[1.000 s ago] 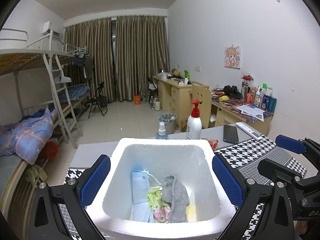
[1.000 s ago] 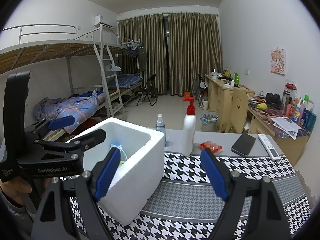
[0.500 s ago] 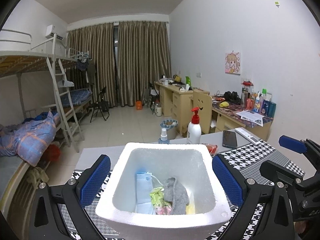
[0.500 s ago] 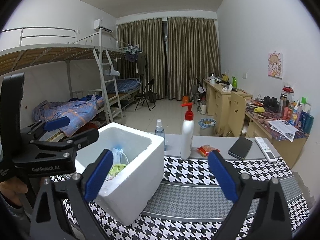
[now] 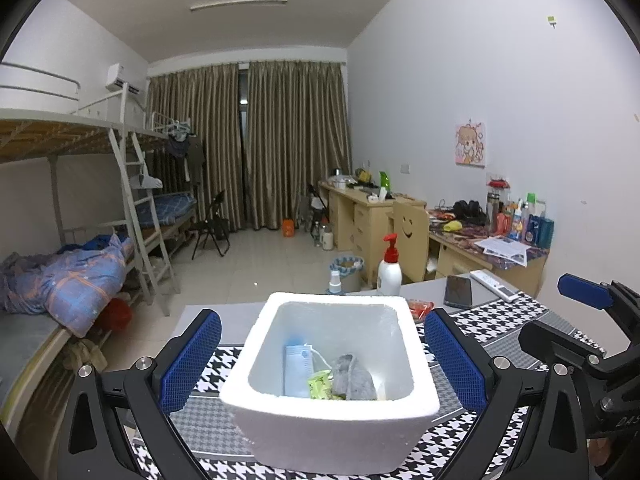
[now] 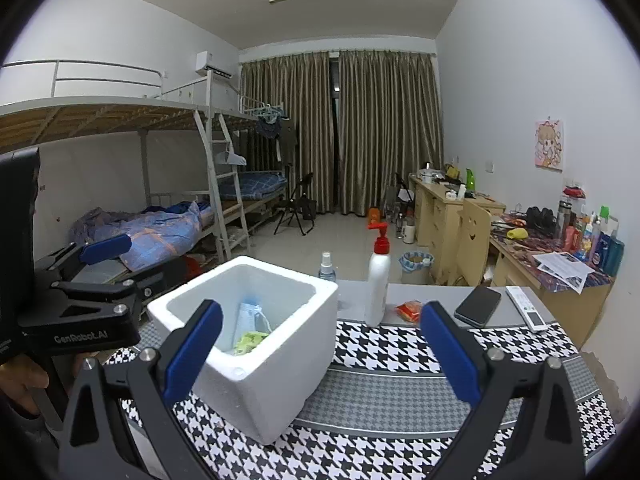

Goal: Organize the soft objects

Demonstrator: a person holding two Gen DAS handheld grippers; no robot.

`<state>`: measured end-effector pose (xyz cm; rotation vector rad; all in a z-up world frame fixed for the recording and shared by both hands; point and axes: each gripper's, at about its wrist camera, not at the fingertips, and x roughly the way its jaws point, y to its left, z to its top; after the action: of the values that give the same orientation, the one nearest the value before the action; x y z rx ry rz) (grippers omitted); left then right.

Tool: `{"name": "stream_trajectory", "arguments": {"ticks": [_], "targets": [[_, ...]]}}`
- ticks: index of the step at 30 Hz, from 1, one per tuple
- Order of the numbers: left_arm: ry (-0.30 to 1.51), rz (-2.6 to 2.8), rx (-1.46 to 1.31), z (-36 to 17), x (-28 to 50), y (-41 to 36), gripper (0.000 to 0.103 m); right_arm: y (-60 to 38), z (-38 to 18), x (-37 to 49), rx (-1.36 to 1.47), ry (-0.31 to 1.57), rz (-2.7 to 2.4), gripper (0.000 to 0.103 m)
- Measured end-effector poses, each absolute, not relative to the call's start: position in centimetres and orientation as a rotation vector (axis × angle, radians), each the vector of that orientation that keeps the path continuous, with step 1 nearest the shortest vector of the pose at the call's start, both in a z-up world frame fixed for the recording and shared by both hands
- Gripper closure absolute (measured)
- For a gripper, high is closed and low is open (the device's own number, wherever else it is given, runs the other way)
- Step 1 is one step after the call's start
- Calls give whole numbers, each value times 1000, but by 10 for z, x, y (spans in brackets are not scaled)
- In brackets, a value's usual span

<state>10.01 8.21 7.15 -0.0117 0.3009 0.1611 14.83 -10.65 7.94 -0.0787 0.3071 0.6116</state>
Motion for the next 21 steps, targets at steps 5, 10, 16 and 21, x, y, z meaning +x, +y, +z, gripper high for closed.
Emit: {"name": "stream_trajectory", "arguments": {"ticks": [5, 10, 16, 21], "targets": [[280, 168, -3, 74, 86, 75, 1, -110, 82, 135, -84, 279, 619, 1], [249, 171, 14, 76, 73, 68, 1, -115, 81, 126, -75, 272, 622, 1], [235, 177, 16, 73, 59, 63, 1, -122, 79, 114, -67, 261, 614, 1], [232, 198, 21, 69, 47, 60, 1, -126, 77, 103, -65, 251, 616, 1]]}}
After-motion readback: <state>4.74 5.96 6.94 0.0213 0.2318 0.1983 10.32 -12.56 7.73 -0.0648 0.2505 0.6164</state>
